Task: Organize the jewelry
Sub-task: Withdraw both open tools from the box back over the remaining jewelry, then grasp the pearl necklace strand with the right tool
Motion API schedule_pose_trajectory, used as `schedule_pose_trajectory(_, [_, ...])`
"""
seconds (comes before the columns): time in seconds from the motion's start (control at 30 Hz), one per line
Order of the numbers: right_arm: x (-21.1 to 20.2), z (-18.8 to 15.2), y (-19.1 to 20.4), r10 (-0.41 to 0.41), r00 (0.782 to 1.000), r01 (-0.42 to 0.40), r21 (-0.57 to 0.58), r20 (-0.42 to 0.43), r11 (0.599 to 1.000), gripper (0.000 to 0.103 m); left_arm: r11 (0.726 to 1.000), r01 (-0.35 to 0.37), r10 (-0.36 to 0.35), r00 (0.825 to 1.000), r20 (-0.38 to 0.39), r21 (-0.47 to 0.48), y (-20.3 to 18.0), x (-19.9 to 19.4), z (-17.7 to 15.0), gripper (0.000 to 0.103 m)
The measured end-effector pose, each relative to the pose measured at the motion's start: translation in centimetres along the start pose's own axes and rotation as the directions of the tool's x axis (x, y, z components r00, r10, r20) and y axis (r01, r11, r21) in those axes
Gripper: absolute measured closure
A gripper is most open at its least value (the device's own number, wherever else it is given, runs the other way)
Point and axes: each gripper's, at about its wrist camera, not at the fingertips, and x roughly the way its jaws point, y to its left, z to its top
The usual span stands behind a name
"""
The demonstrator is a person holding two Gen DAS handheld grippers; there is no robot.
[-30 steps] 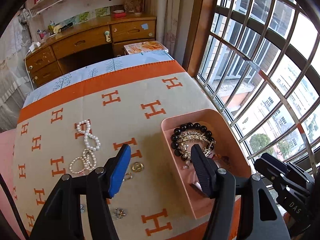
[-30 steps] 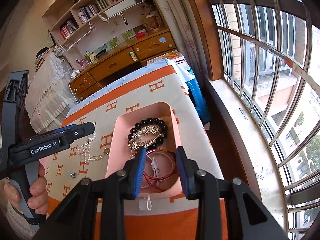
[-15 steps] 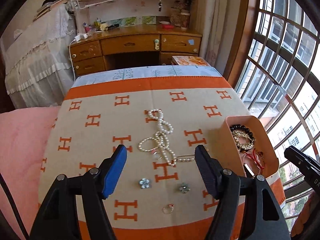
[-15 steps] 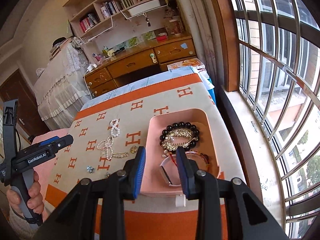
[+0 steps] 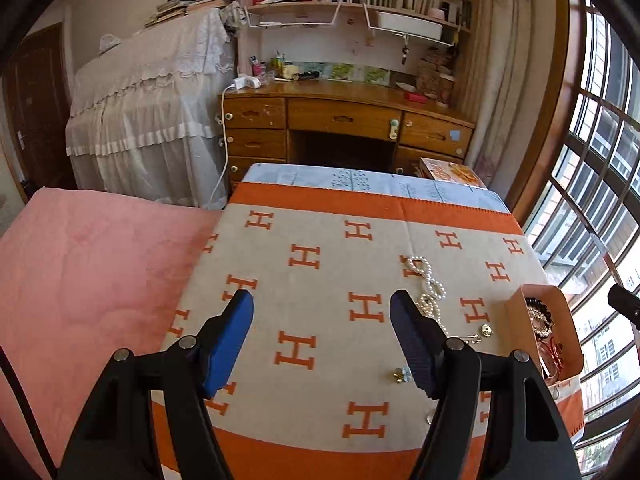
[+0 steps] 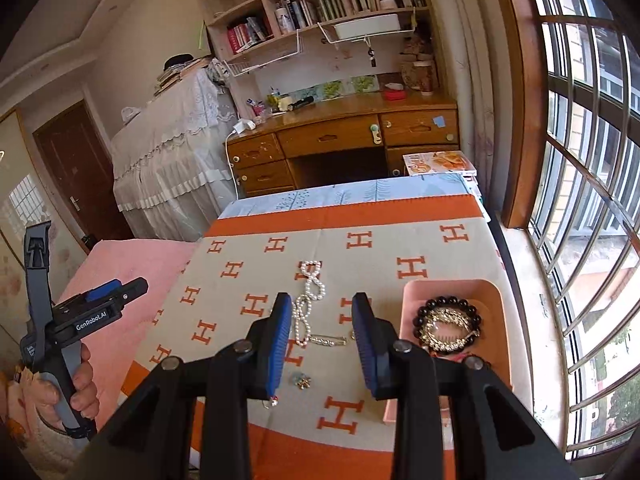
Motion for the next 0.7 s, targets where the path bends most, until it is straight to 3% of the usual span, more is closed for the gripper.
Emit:
schedule_pose_trajectory(0.17, [1.7, 3.0, 1.8, 0.028, 0.999, -0.029, -0.013, -0.04, 0.999, 0.071, 0.999, -0.036, 0.036, 0.999, -0.007, -0.036, 3.0, 0.2, 1.1, 0.034])
schedule_pose_trajectory(0.43, [7.4, 6.7, 3.5, 0.013, 0.989, -0.02, -0.052, -0.144, 0.998, 0.071, 0.991, -0.135, 0.135, 0.991, -0.011, -0.009, 5.0, 2.6, 3.2, 0.033])
schedule_pose_trajectory(0.7, [16.3, 7.4, 3.1, 0.004, 0.948, -0.016, -0.033, -0.32, 0.999, 0.071, 0.991, -0.129, 0.131, 0.983, -0.129, 0.031, 4.2, 9.4, 4.4, 0.033])
